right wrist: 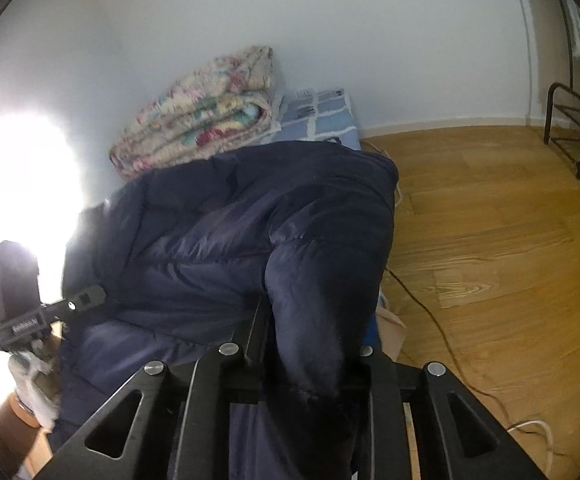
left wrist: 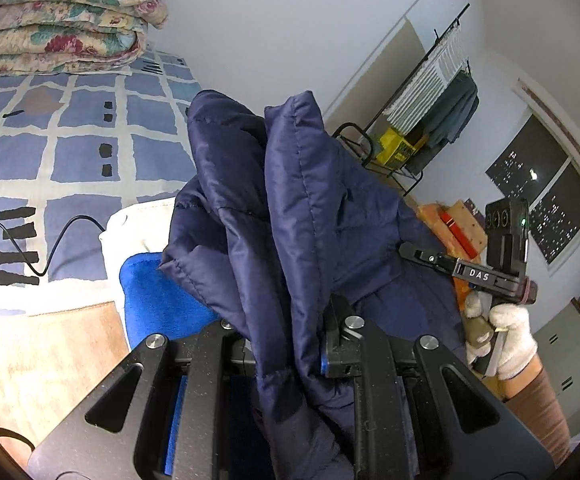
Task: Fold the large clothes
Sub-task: 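Carry the jacket with both tools onto the blue garment stack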
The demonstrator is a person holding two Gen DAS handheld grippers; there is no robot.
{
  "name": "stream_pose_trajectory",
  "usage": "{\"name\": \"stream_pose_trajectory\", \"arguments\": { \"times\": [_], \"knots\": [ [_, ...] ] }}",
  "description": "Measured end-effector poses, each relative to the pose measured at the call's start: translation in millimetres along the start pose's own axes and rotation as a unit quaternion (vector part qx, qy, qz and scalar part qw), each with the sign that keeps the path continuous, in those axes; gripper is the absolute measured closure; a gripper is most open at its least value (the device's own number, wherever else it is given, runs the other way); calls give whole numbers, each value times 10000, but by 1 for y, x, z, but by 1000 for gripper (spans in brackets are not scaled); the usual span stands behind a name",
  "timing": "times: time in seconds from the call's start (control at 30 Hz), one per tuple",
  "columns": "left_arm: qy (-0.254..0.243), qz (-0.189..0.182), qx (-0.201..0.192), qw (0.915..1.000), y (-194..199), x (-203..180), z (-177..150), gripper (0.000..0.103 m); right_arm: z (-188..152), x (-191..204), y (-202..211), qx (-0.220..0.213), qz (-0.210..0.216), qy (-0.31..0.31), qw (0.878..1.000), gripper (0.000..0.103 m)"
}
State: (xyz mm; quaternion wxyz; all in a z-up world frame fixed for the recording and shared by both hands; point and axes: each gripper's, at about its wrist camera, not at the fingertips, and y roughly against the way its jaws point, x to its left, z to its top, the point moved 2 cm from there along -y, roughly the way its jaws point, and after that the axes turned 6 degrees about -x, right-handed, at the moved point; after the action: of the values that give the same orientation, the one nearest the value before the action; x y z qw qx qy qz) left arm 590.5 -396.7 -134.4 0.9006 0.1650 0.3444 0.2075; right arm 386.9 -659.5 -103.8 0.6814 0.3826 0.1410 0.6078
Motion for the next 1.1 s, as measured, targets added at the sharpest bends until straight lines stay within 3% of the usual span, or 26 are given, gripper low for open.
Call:
{"name": "stream_pose_trajectory", "arguments": {
  "times": [0.27, 0.5, 0.53, 0.6, 0.67, 0.73, 0.87, 1.1],
  "knots": [
    [-310, 256, -14, 9992, -3, -3, -6, 78, 4, 2, -12, 145, -447, 265, 9985, 75],
    [-420, 512, -85, 9978, -1, -1, -11, 60, -1, 0, -11, 55, -918, 281, 9954, 50],
    [-451, 564, -86, 9974, -1, -2, -11, 54, -1, 1, -9, 44, -1043, 315, 9940, 41],
    [-469, 666, -98, 9966, 2, -4, -11, 42, 0, 1, -5, -28, -1433, 361, 9890, 31],
    [-442, 675, -82, 9967, 4, -3, -12, 30, 0, 2, -2, -81, -1559, 329, 9872, 30],
    [-502, 710, -46, 9962, 7, -5, -14, 25, -1, 4, 4, -118, -1611, 270, 9865, 29],
    [-639, 817, -19, 9946, 16, -13, -19, 18, -4, 10, 15, -206, -1821, 302, 9826, 22],
    [-726, 932, -31, 9930, 48, -23, -35, 17, -12, 29, 48, -505, -1944, 258, 9793, 13]
  ]
}}
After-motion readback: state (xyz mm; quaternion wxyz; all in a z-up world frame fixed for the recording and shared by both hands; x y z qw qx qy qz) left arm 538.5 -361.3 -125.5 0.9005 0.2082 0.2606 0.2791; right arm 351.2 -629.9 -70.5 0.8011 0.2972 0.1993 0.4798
